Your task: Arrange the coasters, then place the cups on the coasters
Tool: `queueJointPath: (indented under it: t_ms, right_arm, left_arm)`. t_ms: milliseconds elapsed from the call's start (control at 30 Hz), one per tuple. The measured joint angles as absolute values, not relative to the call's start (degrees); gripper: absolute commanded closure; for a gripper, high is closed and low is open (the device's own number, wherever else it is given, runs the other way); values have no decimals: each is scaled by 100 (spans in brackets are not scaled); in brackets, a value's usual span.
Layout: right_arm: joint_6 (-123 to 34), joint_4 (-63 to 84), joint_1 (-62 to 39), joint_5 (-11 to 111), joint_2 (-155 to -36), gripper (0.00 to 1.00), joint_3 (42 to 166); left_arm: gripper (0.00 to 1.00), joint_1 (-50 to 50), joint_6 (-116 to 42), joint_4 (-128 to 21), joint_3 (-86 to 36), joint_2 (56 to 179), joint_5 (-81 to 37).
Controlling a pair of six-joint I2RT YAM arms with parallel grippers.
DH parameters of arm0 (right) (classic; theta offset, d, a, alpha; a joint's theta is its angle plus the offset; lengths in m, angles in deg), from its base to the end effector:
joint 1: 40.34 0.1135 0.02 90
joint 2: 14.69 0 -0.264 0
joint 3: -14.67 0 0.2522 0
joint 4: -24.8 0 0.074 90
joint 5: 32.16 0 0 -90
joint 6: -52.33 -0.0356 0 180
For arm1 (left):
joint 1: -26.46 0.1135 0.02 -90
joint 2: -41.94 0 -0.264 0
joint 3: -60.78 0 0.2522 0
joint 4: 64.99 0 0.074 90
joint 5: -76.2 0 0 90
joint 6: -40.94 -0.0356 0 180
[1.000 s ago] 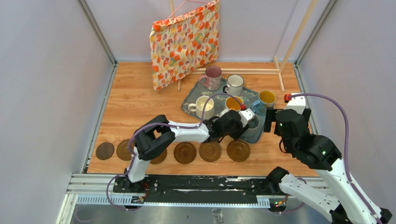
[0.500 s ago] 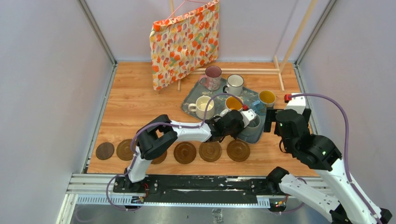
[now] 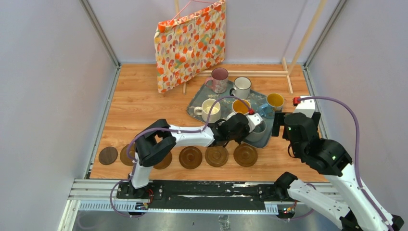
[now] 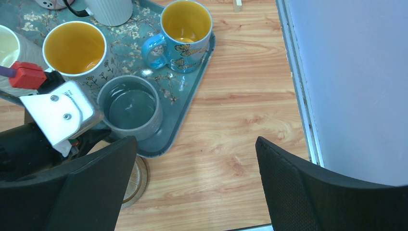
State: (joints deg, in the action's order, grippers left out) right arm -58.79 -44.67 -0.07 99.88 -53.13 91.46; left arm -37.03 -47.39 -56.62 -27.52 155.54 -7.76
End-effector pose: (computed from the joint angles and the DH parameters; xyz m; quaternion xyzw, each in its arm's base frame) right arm 0.0894 0.0445 0.3822 0.0386 0.8309 -0.0344 0.5540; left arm 0.2019 -0.3963 0.1870 0.4309 0.7681 -0.2147 0.4222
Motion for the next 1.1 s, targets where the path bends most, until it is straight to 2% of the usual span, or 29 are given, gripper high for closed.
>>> queueJointPath:
  t_ms: [733,1100]
  right_arm:
    - [-5855,-4325,-7,9990,-5433,2,9085]
    - [-5801,-4292,-7,9990,-5444,2,9078]
  left_arm:
    - [100,-4544,-4470,-5719,-1170,13961,-492]
    - [100,-4854,-4245,-5776,-621,13712,-140]
